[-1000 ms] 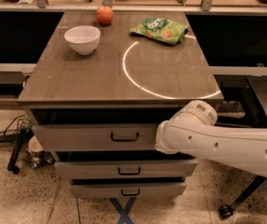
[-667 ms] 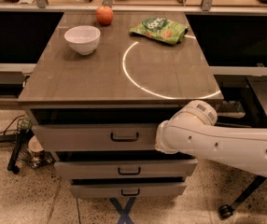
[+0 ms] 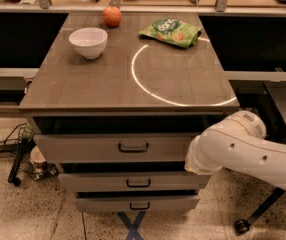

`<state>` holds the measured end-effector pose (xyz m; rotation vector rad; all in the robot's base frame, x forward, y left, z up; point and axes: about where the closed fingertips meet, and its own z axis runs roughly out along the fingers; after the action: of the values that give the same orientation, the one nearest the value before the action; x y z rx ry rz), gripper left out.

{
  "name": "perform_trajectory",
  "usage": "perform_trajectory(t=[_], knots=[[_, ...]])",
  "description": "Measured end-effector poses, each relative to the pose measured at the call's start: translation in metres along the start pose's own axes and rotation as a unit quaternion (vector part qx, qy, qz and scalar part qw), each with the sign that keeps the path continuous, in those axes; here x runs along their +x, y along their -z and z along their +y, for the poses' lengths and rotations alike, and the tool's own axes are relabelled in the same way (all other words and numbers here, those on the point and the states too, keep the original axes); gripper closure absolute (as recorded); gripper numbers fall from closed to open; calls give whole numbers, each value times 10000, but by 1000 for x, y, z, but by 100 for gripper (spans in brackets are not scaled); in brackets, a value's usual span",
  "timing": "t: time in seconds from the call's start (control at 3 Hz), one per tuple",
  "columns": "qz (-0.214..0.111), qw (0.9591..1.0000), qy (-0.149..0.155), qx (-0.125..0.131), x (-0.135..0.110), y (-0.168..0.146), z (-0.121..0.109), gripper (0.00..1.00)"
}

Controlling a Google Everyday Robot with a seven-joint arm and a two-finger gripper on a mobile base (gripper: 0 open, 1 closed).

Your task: Close top drawer

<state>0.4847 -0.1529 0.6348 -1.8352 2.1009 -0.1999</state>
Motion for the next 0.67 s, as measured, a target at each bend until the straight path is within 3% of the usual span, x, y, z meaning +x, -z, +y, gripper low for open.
perform_trajectory(t=[0.33,0.67], knots=[[181,9990,-291,-285,43,52,16,100],[229,9989,-342,-207,55,98,11,100]])
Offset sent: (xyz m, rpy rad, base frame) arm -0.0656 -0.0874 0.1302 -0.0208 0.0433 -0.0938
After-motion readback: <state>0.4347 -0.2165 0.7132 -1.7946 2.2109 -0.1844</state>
